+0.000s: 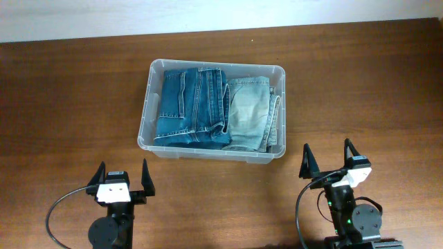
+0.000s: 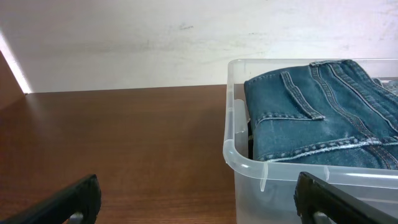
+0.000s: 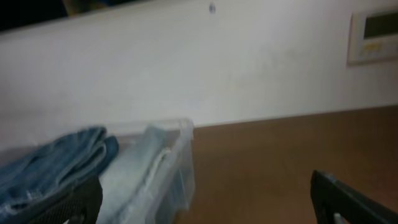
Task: Pack container
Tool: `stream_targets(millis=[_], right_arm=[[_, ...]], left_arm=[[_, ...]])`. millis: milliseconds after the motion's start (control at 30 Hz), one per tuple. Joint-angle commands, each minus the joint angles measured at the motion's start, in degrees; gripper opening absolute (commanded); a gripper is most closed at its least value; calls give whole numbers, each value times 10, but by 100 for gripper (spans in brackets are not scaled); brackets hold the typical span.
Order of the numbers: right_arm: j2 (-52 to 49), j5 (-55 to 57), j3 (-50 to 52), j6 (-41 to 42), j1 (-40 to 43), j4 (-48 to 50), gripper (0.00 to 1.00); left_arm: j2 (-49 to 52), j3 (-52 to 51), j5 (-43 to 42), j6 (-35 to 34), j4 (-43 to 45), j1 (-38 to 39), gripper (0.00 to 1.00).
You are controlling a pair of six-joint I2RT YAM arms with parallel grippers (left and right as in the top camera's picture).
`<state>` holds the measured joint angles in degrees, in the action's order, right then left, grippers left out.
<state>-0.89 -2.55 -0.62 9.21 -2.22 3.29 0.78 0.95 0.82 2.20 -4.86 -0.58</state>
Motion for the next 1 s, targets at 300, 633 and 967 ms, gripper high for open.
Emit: stream_targets(millis=[300,633,967], right_arm=[[7,7,3,-60,5,-76,99],[6,7,3,-60,5,-76,99],[6,7,3,-60,5,-76,99]], left_arm=[[-5,-4,-4,9,1,-3,99],[-5,-4,-4,9,1,-3,100],[-5,-4,-4,9,1,-3,100]])
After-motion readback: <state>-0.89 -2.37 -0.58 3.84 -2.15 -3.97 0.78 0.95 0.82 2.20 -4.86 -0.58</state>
